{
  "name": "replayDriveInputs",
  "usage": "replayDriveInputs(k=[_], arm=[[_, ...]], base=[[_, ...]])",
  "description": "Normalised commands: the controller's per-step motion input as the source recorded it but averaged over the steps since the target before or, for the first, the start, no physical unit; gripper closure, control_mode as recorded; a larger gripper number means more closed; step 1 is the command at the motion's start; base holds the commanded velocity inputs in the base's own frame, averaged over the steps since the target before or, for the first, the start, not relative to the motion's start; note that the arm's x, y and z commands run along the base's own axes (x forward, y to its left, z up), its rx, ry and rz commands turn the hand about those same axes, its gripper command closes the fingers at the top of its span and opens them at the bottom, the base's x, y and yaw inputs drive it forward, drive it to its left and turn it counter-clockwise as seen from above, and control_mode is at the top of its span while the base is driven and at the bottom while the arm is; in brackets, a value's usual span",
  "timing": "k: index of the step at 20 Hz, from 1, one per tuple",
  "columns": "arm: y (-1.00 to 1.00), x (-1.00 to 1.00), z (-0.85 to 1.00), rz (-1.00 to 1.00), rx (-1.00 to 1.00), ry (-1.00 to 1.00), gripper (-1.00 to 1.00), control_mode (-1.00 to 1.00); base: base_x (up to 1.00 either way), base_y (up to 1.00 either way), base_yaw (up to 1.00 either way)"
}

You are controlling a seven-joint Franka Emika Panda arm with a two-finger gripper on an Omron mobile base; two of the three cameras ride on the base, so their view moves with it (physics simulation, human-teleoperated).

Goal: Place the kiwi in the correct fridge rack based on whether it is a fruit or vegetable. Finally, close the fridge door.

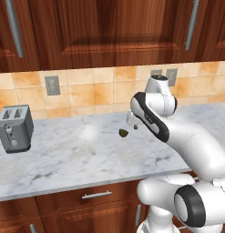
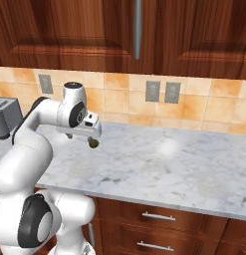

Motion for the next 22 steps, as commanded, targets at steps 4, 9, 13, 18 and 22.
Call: replayDriveInputs(k=[4,9,13,18,22], arm=[[0.23,0.41,-0.49,0.00,-0.06,0.15,-1.00,-1.00],[0.09,0.21,-0.45,0.00,-0.01,0.09,-1.00,-1.00],[0.09,0.26,-0.31,0.00,0.00,0.04,-1.00,-1.00],[0.10,0.19,-0.16,0.00,0.00,0.00,-1.00,-1.00],[0.01,0.38,-0.27,0.00,-0.01,0.00,-1.00,-1.00]], base=[[0.00,0.00,0.00],[0.00,0.00,0.00],[0.00,0.00,0.00],[0.00,0.00,0.00],[0.00,0.00,0.00]])
